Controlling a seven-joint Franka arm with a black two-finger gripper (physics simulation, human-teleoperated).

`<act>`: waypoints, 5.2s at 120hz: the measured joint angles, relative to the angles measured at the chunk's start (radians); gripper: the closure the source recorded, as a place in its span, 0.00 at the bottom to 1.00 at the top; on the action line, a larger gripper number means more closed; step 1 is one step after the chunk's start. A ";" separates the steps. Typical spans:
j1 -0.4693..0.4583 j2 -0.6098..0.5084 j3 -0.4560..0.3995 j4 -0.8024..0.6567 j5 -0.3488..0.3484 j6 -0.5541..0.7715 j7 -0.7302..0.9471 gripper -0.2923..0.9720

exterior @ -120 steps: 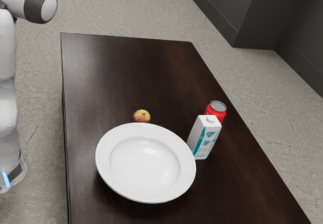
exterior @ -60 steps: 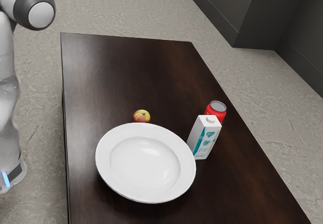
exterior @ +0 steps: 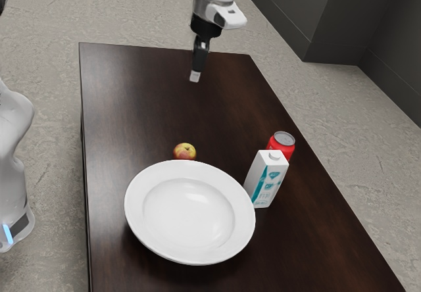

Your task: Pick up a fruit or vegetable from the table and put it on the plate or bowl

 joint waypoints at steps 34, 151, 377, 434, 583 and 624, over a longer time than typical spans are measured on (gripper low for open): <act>-0.038 -0.016 0.017 -0.187 0.002 0.213 -0.021 0.25; -0.171 -0.045 0.113 -0.483 -0.007 0.447 -0.069 0.25; -0.211 -0.031 -0.026 -0.221 0.089 0.084 -0.201 0.69; -0.006 -0.176 -0.520 -0.334 0.047 0.148 -0.305 0.69; -0.032 0.161 -0.427 -0.189 0.019 0.332 -0.415 0.27; 0.041 0.200 0.301 0.656 0.164 -0.109 -0.332 0.25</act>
